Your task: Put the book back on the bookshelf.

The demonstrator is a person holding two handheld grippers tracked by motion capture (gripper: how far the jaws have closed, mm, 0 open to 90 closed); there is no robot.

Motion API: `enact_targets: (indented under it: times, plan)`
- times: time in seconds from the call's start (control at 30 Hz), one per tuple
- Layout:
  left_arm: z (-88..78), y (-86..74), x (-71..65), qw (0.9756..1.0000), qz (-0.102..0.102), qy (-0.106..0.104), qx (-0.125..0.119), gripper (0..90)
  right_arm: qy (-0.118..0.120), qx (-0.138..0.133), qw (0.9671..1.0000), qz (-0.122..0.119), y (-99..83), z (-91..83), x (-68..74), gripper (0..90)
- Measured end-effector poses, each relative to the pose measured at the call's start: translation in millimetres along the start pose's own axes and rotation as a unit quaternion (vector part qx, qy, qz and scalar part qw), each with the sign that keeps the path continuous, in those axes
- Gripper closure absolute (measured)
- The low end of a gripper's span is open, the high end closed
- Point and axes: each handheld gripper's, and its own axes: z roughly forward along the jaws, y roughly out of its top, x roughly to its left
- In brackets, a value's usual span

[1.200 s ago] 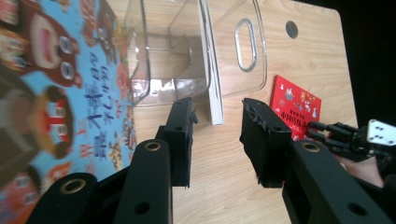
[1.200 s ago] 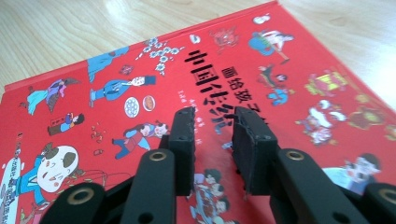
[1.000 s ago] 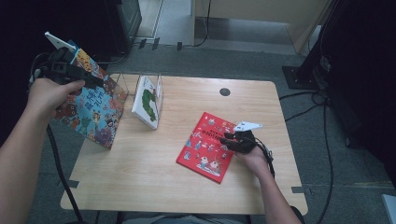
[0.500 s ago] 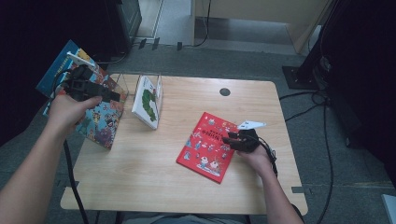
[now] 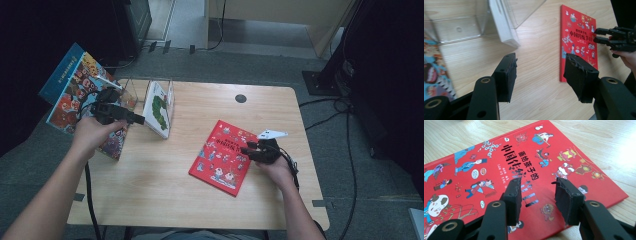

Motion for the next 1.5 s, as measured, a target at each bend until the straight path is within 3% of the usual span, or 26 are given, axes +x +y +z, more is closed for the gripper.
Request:
enact_targets:
  times: [0.23,0.4,0.93,1.03,1.13,1.4,1.5]
  plan:
    - [23.7,-3.8,-10.7,0.9997,0.016,-0.014,0.014,43.6,-0.002,0.006,1.0,0.007,-3.1,-3.8,-2.3,56.6]
    - [41.2,-6.7,-15.7,0.9993,0.015,-0.029,0.019,43.5,-0.006,0.002,0.9999,0.008,-6.6,-8.0,-2.8,57.5]
    - [96.6,-17.4,-30.0,0.9972,0.039,-0.046,0.043,43.7,-0.022,0.005,0.9996,0.014,-17.7,-17.4,-6.1,58.5]
    - [108.2,-20.2,-32.6,0.9963,0.044,-0.055,0.05,44.3,-0.024,0.007,0.9995,0.018,-20.1,-19.0,-6.8,58.8]
    - [117.7,-21.2,-37.3,0.9954,0.057,-0.05,0.058,44.3,-0.028,0.009,0.9994,0.018,-22.6,-19.8,-7.6,58.9]
    - [142.1,-23.7,-46.8,0.9931,0.06,-0.08,0.062,44.8,-0.031,0.008,0.9991,0.027,-28.1,-23.6,-9.5,59.9]
    - [153.2,-26.5,-49.2,0.9923,0.067,-0.079,0.067,44.9,-0.033,0.011,0.9991,0.025,-30.3,-25.1,-10.1,61.7]
